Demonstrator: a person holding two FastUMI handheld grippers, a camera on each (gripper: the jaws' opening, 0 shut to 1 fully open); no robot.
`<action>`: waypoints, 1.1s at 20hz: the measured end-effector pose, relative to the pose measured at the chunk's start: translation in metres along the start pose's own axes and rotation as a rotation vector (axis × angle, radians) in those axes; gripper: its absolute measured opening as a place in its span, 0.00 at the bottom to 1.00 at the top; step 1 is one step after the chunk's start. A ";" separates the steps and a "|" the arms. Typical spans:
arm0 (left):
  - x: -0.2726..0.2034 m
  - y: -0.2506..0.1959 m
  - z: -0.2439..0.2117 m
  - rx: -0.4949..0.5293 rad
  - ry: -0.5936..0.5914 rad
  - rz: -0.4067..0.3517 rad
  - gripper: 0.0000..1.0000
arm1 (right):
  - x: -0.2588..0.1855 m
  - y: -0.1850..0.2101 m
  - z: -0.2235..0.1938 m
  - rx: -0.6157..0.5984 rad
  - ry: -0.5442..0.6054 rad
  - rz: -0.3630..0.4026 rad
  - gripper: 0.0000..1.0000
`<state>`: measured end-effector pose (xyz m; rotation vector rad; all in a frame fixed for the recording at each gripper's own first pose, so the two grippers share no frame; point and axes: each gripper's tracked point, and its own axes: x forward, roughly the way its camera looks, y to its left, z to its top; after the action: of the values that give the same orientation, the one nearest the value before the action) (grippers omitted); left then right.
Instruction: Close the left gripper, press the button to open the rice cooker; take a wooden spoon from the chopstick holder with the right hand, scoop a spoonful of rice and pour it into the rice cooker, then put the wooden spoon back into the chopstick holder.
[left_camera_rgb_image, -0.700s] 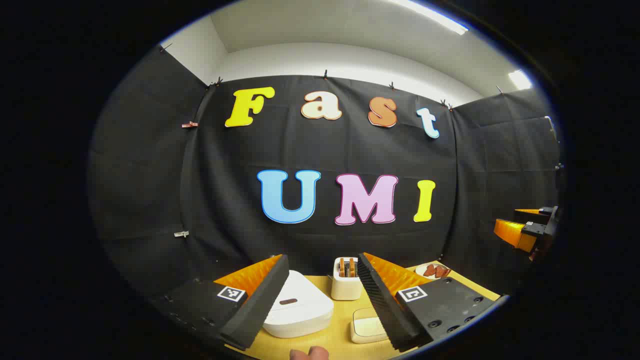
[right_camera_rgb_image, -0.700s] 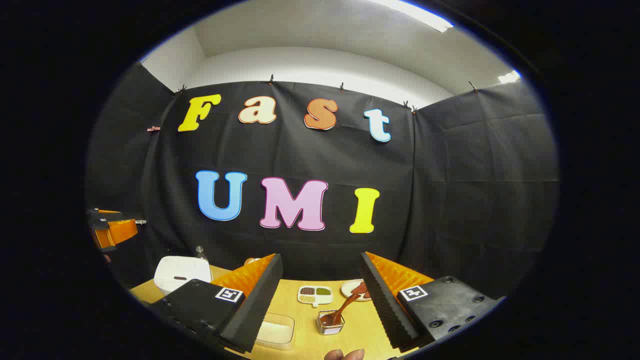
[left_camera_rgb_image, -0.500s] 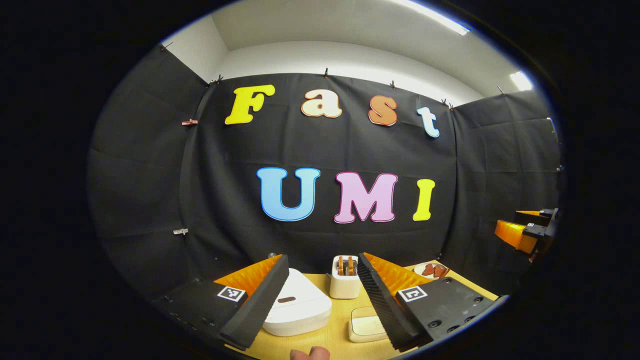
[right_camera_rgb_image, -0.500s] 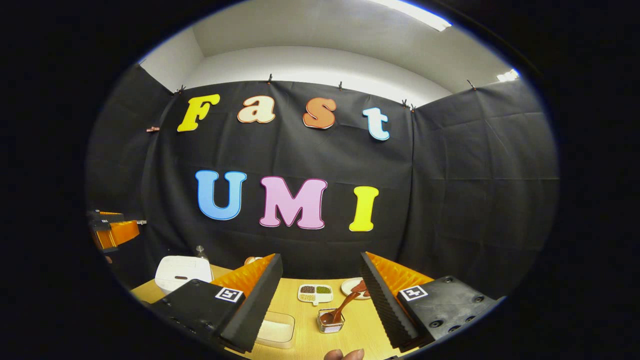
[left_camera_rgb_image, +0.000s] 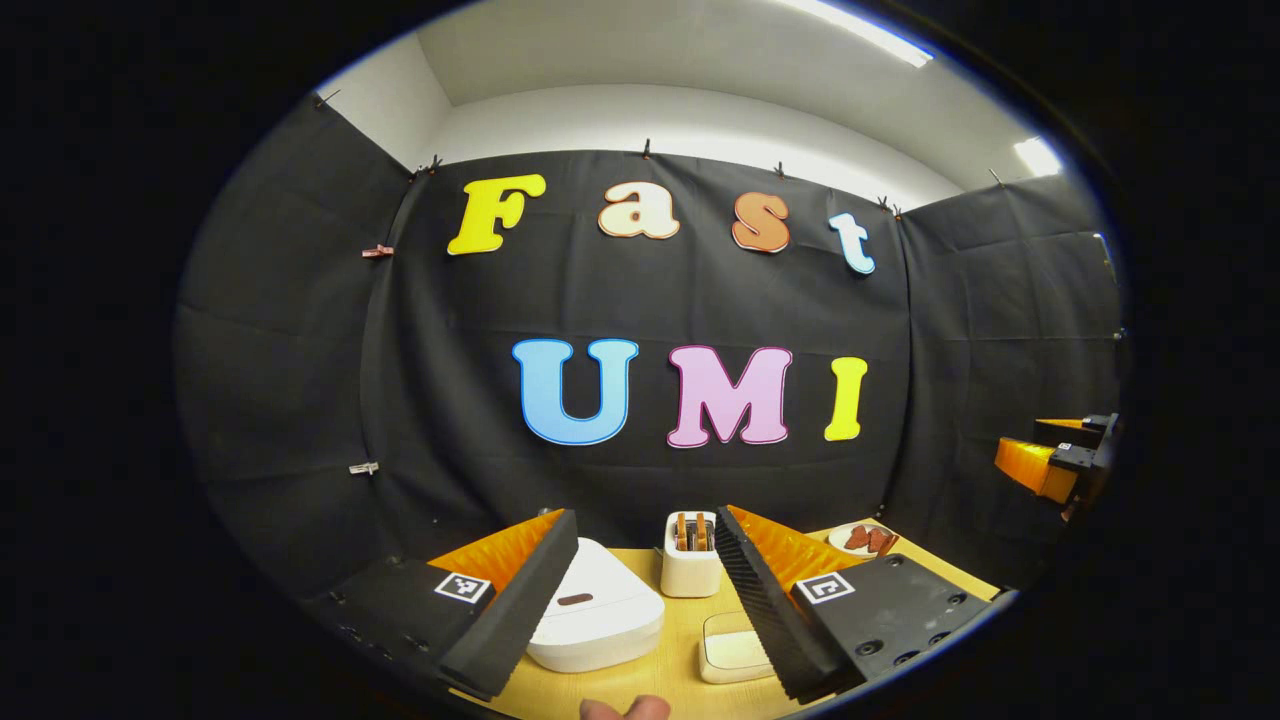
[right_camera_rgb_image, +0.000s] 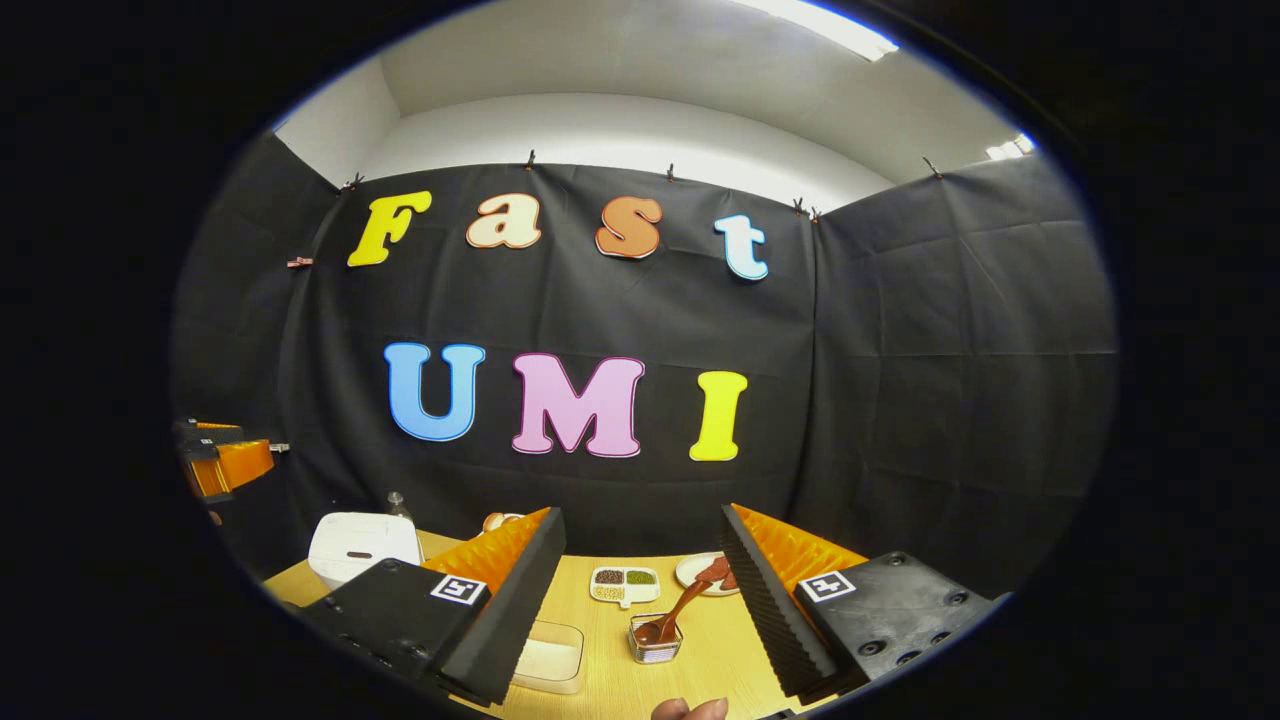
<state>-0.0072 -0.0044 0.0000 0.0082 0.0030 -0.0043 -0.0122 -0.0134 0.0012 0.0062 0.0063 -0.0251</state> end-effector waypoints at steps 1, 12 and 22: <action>0.001 0.001 0.001 0.001 -0.001 -0.002 0.95 | 0.000 -0.001 -0.001 -0.005 0.001 -0.003 0.97; 0.018 0.001 -0.019 0.000 0.078 -0.136 0.08 | -0.001 -0.005 -0.004 -0.012 0.002 -0.025 0.97; 0.093 0.036 -0.104 0.069 0.420 -0.435 0.06 | -0.005 -0.018 -0.010 -0.034 0.003 -0.042 0.97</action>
<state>0.0858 0.0325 -0.1043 0.0772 0.4246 -0.4377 -0.0180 -0.0309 -0.0084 -0.0280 0.0101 -0.0674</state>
